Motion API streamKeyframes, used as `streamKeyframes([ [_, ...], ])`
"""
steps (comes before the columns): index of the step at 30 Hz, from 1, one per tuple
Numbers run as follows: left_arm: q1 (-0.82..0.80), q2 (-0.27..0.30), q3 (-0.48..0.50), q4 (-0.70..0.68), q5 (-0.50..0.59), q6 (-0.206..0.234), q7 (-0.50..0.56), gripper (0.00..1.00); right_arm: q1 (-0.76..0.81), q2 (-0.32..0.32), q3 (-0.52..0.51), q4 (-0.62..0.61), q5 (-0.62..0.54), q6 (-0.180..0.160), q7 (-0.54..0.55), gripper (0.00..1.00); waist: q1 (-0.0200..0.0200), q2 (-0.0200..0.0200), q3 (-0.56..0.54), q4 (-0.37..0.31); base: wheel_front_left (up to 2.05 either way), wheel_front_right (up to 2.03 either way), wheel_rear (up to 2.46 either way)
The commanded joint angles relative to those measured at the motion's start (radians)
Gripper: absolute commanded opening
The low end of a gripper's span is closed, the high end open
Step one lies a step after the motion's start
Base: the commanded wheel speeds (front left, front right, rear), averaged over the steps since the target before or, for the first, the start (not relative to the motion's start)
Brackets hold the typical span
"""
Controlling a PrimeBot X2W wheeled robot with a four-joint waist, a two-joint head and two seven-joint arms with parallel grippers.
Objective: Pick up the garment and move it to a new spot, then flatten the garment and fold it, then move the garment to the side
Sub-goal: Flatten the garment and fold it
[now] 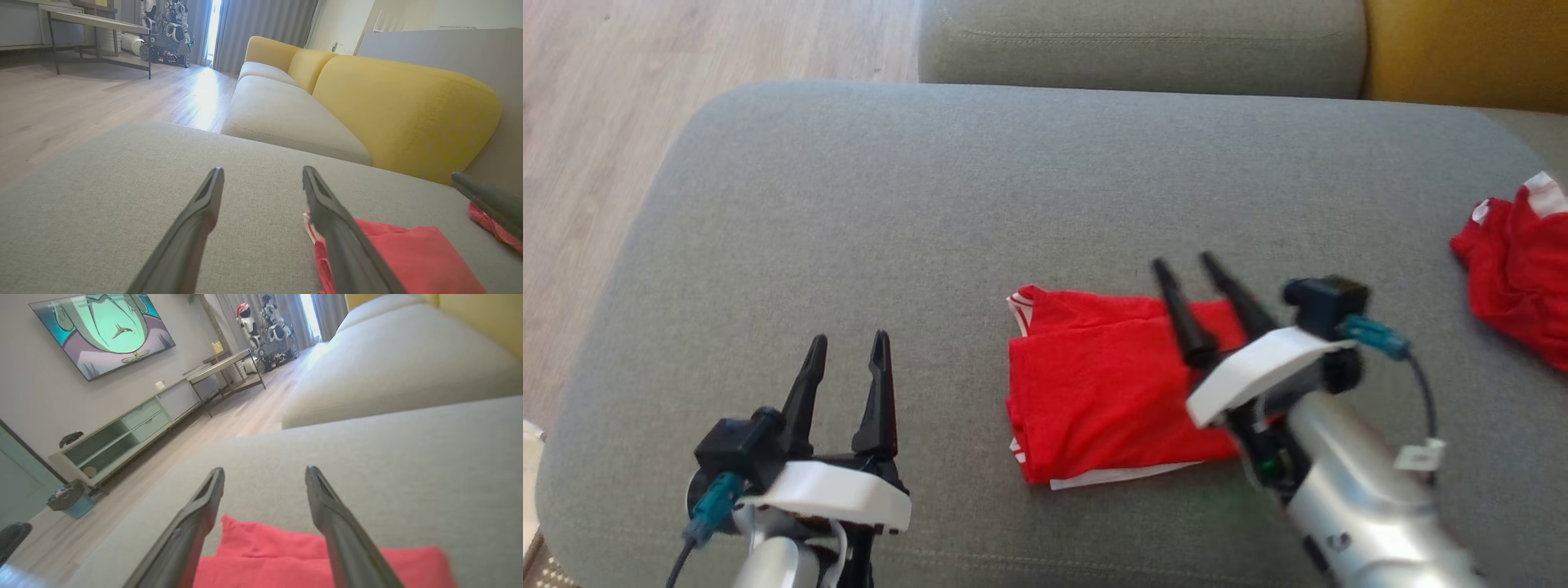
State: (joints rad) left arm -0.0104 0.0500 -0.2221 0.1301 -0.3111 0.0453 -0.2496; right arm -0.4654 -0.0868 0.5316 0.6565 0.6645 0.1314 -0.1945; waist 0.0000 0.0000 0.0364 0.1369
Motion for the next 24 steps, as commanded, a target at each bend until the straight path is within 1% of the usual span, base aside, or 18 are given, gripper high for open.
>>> streamKeyframes([
  [1, -0.047, 0.0, 0.03, -0.038, -0.005, 0.009, -0.012, 1.0, -0.034, -0.012, -0.01, -0.03, -0.03, -0.001, -0.017, 1.0, 0.0, 0.0, -0.002, -0.003, 0.0, 0.0, 0.0],
  [5, -0.05, 0.0, 0.029, -0.051, -0.006, 0.011, -0.012, 1.0, 0.0, -0.071, -0.107, -0.066, -0.172, -0.001, -0.04, 1.0, 0.0, 0.0, -0.007, -0.012, 0.0, 0.0, 0.0],
  [9, -0.047, 0.0, 0.026, -0.065, -0.005, 0.014, -0.012, 1.0, 0.068, -0.117, -0.206, -0.144, -0.295, -0.001, -0.053, 1.0, 0.0, 0.0, -0.013, -0.027, 0.0, 0.0, 0.0],
  [10, -0.046, 0.0, 0.025, -0.068, -0.005, 0.015, -0.012, 1.0, 0.089, -0.12, -0.236, -0.167, -0.319, -0.001, -0.055, 1.0, 0.0, 0.0, -0.013, -0.032, 0.0, 0.0, 0.0],
  [13, -0.042, 0.0, 0.018, -0.073, -0.01, 0.016, -0.012, 1.0, 0.157, -0.113, -0.325, -0.237, -0.363, -0.001, -0.059, 1.0, 0.0, 0.0, -0.016, -0.045, 0.0, 0.0, 0.0],
  [16, -0.035, 0.0, 0.01, -0.073, -0.022, 0.017, -0.012, 1.0, 0.219, -0.09, -0.398, -0.3, -0.394, -0.001, -0.06, 1.0, 0.0, 0.0, -0.018, -0.057, 0.0, 0.0, 0.0],
  [20, -0.025, 0.0, -0.001, -0.08, -0.029, 0.023, -0.012, 1.0, 0.284, -0.062, -0.46, -0.377, -0.467, -0.001, -0.062, 1.0, 0.0, 0.0, -0.013, -0.067, 0.0, 0.0, 0.0],
  [24, -0.013, 0.0, 0.002, -0.099, -0.042, 0.038, -0.012, 1.0, 0.329, -0.024, -0.5, -0.413, -0.5, -0.001, -0.057, 1.0, 0.0, 0.0, -0.008, -0.071, 0.0, 0.0, 0.0],
])
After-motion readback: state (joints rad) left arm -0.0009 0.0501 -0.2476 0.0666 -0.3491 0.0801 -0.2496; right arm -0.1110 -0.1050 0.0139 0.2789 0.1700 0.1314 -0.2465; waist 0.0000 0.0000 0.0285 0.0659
